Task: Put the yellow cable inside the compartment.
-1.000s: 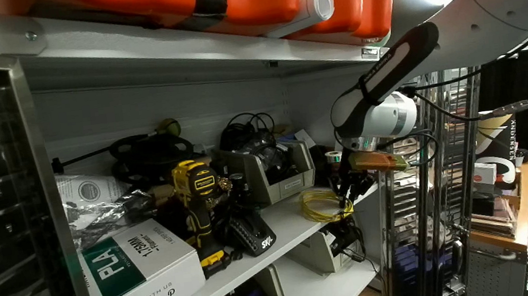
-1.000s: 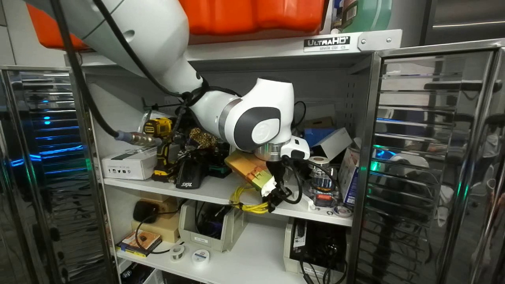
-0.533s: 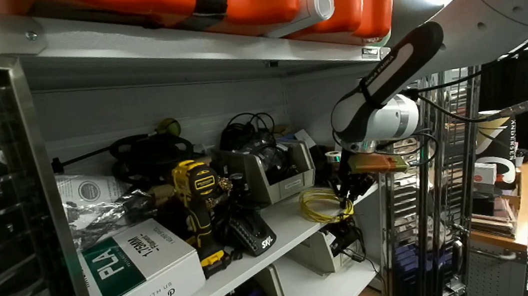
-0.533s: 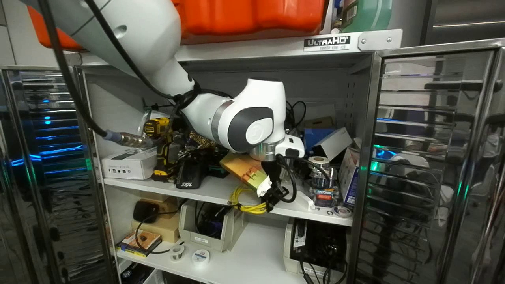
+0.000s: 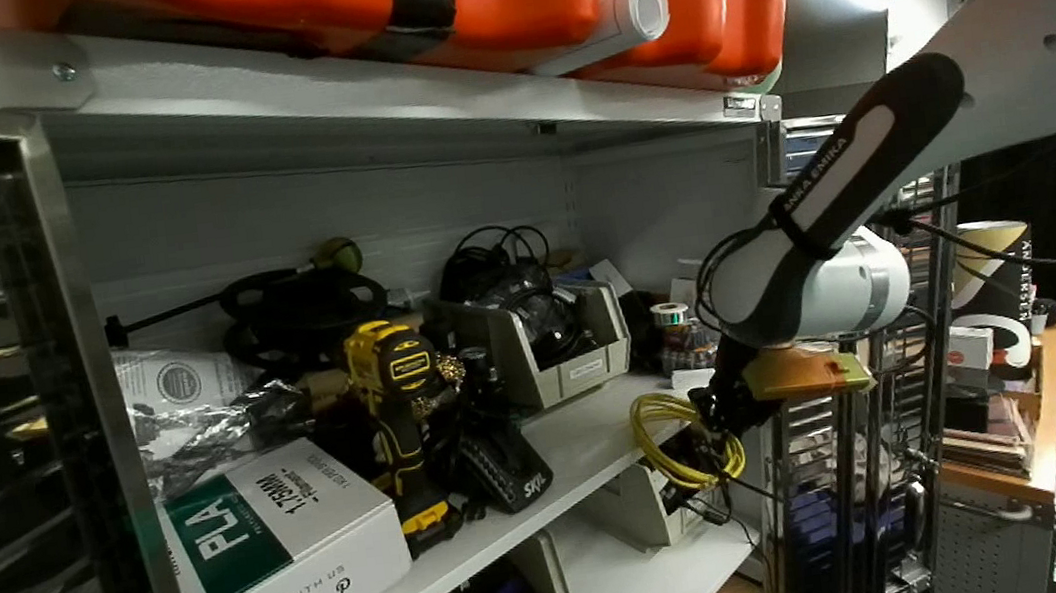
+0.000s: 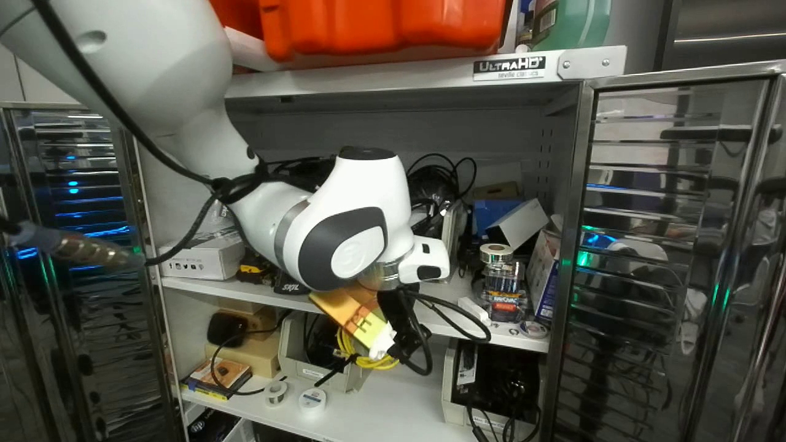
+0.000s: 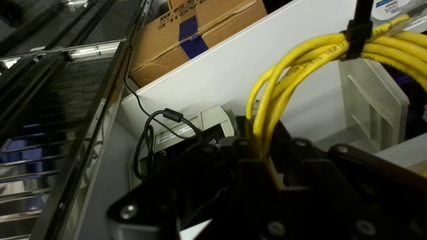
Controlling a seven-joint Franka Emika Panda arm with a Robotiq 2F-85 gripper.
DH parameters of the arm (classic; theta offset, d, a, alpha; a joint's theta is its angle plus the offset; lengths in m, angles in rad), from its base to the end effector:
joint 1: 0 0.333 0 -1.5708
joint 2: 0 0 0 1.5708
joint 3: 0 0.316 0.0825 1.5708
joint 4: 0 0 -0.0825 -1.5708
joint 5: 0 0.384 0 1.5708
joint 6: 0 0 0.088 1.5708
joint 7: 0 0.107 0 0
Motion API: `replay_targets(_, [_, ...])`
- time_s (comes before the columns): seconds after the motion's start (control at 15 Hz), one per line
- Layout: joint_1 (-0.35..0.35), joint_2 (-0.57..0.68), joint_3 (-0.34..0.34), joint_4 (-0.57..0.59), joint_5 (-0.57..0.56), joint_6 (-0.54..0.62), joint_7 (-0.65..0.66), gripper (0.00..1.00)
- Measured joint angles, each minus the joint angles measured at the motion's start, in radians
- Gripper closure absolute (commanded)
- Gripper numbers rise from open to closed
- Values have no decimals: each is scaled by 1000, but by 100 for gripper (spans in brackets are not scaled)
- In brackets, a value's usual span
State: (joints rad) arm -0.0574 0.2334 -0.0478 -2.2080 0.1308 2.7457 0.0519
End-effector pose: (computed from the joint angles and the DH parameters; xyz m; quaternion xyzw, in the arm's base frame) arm 0.5759 -0.0656 0.3051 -0.9792 0.1315 -0.1524 0.0247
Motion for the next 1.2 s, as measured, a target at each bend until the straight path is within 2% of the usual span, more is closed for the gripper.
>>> replay_targets(0.33, [6,-87,1,-167,-11,258,0,88])
replay_targets(0.67, [16,-183,6,-273,-11,461,0,89])
replay_targets(1.0, [24,-222,12,-282,-11,587,1,89])
replay_targets(1.2, [26,-220,18,-247,-11,621,4,89])
